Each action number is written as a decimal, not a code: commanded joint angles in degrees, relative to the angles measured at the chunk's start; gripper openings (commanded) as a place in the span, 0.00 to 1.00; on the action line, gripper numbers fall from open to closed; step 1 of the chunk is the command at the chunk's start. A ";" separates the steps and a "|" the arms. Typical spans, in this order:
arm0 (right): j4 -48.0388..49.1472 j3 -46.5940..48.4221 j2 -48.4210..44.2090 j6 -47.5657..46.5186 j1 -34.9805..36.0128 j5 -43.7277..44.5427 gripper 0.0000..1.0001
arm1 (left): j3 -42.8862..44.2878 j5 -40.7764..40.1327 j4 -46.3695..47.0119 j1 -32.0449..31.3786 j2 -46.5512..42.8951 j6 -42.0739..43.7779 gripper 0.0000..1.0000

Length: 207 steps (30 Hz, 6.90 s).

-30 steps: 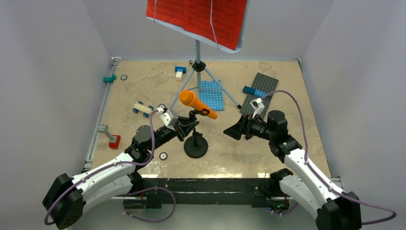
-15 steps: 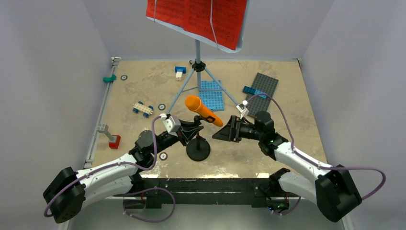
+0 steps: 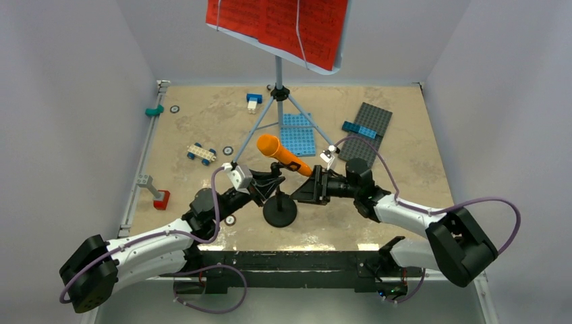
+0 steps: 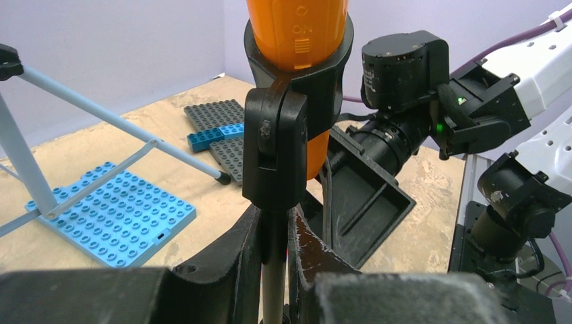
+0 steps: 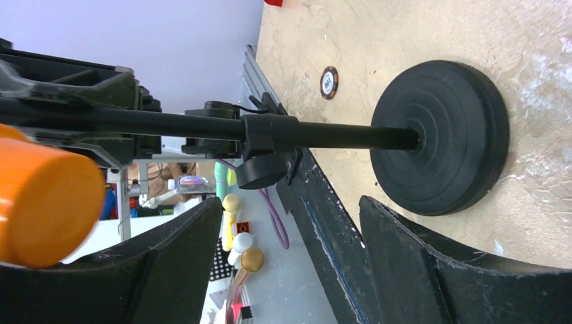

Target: Pack up the instrument practice props

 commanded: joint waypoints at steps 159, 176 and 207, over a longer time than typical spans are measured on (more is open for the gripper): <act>4.09 -2.47 -11.64 -25.12 8.90 21.77 0.56 | 18.74 -39.67 -28.22 -16.25 6.06 -5.69 0.00; 4.46 2.25 -5.35 -28.16 9.04 21.11 0.46 | 17.06 -37.17 -27.53 -16.52 5.41 -5.50 0.00; 4.86 -0.04 -7.06 -47.42 16.50 34.49 0.00 | 14.48 -36.76 -26.73 -17.37 6.20 -7.23 0.00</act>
